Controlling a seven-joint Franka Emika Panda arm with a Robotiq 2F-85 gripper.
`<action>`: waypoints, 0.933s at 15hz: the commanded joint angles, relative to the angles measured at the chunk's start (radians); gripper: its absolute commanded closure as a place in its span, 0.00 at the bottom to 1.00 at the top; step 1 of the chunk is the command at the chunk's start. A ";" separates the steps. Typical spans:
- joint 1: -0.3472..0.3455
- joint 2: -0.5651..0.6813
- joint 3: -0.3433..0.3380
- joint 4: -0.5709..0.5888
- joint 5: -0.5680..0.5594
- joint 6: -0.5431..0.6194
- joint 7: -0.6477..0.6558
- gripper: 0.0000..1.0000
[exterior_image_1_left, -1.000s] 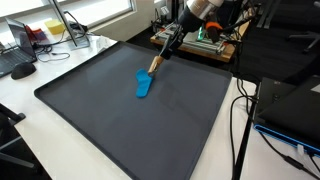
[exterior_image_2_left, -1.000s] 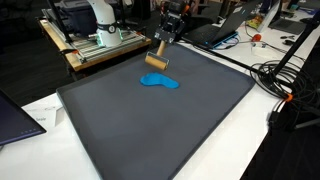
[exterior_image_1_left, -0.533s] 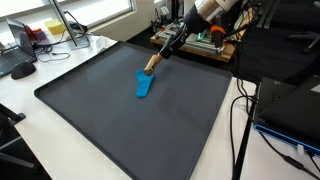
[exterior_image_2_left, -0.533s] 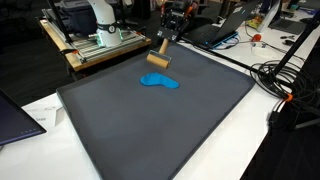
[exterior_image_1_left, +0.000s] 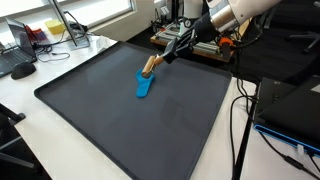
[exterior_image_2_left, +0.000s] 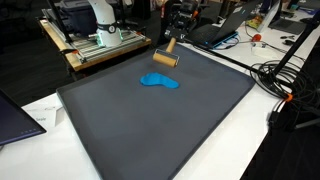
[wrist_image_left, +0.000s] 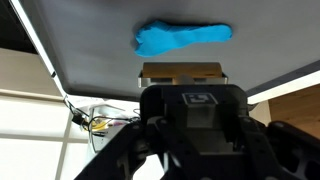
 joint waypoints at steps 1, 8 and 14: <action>0.037 0.093 -0.003 0.091 -0.055 -0.096 0.036 0.78; 0.066 0.197 -0.014 0.174 -0.079 -0.201 0.064 0.78; 0.012 0.110 -0.008 0.127 -0.030 -0.149 -0.042 0.78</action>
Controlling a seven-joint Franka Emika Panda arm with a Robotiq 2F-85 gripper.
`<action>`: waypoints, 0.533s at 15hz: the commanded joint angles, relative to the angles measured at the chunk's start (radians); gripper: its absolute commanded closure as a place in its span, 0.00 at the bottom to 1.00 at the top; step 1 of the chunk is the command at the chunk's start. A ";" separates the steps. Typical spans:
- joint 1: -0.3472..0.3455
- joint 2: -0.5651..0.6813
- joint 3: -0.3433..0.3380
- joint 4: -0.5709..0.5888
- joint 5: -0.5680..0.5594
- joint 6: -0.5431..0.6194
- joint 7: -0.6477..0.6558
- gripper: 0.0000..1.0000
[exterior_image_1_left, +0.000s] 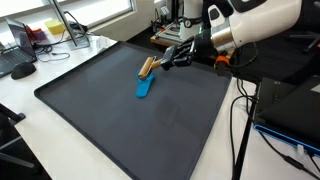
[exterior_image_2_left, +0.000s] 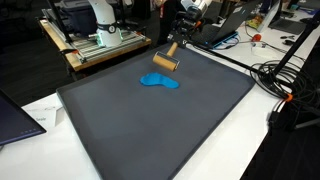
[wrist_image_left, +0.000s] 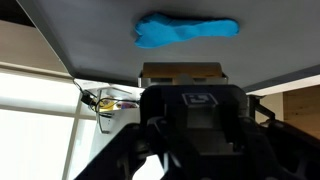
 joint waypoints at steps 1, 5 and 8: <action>-0.042 -0.091 0.002 -0.040 0.031 0.032 -0.098 0.78; -0.101 -0.176 -0.005 -0.081 0.067 0.120 -0.218 0.78; -0.146 -0.248 -0.019 -0.121 0.106 0.201 -0.327 0.78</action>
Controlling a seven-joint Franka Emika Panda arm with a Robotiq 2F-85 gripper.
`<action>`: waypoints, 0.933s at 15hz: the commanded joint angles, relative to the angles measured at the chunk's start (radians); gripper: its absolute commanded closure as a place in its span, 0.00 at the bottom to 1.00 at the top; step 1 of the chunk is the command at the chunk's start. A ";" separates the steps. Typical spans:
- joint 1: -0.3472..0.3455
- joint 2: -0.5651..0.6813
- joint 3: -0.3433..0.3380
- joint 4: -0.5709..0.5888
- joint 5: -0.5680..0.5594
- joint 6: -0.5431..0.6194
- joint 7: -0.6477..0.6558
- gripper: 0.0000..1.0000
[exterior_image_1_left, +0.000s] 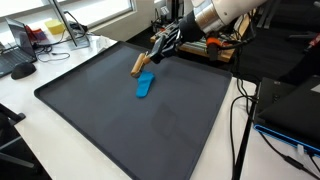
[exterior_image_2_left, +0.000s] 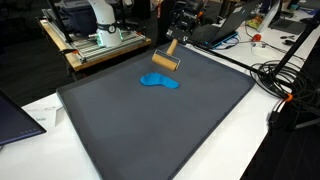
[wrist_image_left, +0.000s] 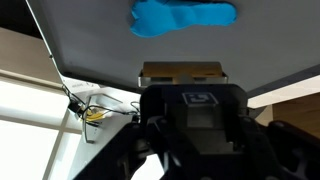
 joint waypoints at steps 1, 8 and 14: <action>-0.051 -0.130 -0.020 -0.084 0.067 0.095 -0.141 0.78; -0.140 -0.278 -0.094 -0.168 0.183 0.273 -0.492 0.78; -0.200 -0.358 -0.163 -0.178 0.323 0.335 -0.874 0.78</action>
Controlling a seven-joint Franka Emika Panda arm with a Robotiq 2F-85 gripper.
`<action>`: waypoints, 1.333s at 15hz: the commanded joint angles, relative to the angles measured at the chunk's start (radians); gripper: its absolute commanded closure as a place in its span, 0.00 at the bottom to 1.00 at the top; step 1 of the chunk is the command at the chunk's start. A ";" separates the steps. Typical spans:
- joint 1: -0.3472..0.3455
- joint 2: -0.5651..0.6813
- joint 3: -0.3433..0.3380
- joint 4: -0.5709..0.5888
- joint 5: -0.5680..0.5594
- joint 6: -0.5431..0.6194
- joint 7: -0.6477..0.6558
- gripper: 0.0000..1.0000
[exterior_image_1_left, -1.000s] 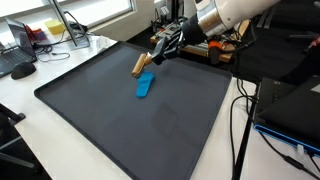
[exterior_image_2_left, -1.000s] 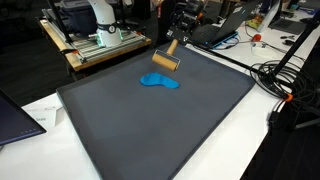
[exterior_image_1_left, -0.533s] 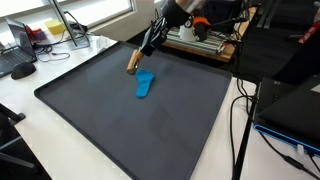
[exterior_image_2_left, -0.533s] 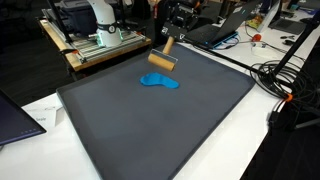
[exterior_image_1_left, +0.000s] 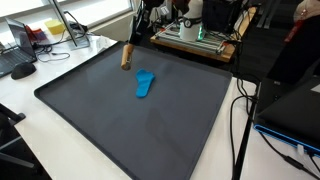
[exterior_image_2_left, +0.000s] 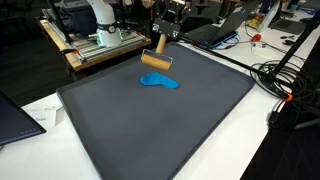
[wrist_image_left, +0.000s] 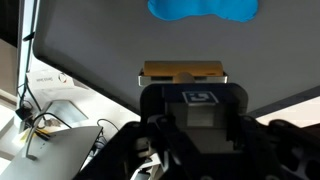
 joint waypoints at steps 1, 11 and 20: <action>-0.031 -0.080 -0.032 -0.024 0.093 0.028 -0.231 0.78; -0.085 -0.075 -0.082 0.048 0.343 -0.020 -0.790 0.78; -0.075 -0.069 -0.066 0.034 0.434 -0.012 -1.031 0.78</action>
